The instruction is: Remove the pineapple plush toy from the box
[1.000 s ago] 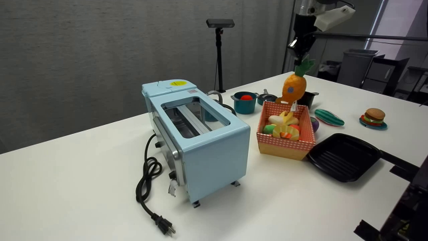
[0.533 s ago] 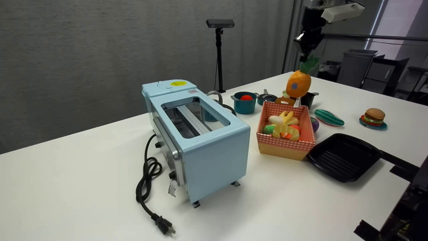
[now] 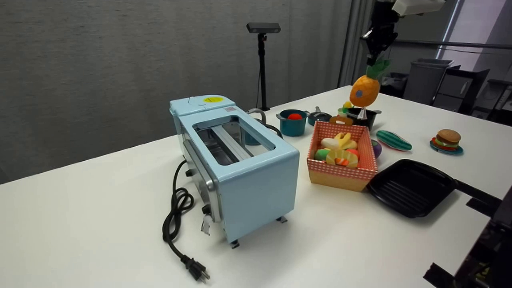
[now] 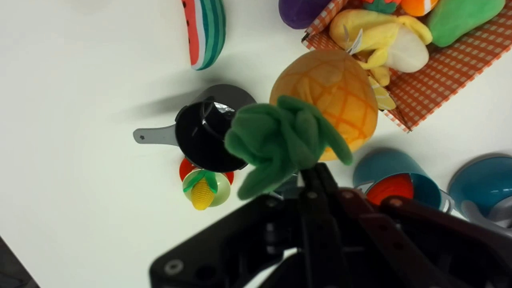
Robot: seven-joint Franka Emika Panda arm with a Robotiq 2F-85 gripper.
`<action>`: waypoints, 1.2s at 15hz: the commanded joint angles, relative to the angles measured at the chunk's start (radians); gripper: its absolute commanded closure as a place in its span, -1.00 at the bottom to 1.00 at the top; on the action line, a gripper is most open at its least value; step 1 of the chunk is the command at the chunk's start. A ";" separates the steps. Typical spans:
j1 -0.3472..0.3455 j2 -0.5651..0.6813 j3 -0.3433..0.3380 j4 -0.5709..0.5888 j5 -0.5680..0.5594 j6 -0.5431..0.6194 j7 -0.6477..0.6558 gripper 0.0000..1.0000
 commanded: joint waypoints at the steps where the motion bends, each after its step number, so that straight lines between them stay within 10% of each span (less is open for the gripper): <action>1: -0.018 0.037 -0.003 0.076 0.028 -0.048 -0.024 1.00; 6: -0.024 0.063 -0.002 0.119 0.031 -0.079 -0.020 1.00; 8: -0.023 0.070 0.000 0.135 0.031 -0.105 -0.022 0.44; 18: -0.014 0.079 0.012 0.150 0.024 -0.126 -0.017 -0.85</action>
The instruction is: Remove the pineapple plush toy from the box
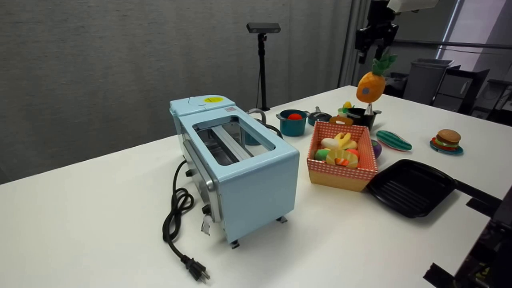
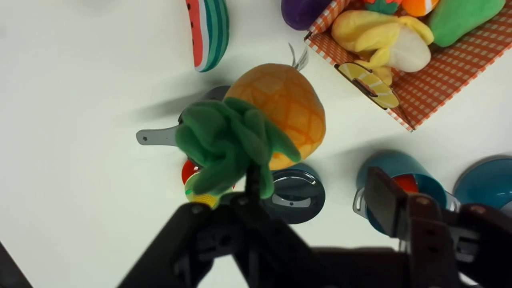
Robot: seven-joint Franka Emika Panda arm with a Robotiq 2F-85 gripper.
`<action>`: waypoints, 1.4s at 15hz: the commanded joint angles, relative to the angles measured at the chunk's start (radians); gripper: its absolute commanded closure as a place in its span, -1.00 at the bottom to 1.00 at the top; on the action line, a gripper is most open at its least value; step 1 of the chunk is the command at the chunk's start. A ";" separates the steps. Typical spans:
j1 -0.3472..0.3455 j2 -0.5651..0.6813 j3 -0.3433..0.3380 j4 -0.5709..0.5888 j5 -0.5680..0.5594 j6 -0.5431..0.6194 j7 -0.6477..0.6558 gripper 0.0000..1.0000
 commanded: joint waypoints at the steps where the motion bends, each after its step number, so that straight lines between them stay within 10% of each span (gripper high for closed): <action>1: -0.002 0.012 0.006 0.034 0.023 -0.035 -0.017 -0.97; 21: 0.008 0.002 0.016 0.004 0.023 -0.027 -0.012 -1.00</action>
